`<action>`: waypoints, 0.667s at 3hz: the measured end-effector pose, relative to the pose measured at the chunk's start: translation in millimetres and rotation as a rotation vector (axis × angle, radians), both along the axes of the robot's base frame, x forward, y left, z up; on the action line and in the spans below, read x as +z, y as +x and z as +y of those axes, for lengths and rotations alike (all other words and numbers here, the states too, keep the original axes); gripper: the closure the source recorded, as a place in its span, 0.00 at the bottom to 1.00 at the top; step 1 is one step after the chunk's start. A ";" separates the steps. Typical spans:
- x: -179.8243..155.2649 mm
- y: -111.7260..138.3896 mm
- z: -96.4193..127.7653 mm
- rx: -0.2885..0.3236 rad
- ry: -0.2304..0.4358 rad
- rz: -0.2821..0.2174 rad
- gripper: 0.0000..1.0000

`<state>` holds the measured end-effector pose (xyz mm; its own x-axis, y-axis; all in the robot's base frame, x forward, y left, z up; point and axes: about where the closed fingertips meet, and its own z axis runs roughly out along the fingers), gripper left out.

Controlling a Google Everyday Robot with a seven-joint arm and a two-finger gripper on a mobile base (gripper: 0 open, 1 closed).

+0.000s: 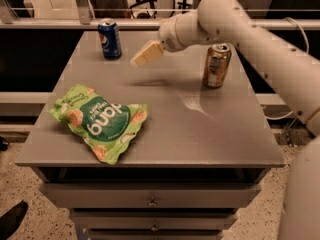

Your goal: Pick pepsi can

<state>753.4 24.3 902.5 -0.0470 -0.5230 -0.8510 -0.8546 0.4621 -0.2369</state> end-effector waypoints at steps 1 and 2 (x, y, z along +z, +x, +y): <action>-5.0 27.8 29.4 0.006 0.076 -0.023 0.00; -9.4 53.1 56.1 0.016 0.118 -0.029 0.00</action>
Offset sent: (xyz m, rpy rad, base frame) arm 0.0845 0.0810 -0.0083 0.1674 -0.0437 0.0193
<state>806.5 80.4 893.1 -0.0140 -0.4195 -0.9077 -0.8558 0.4745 -0.2061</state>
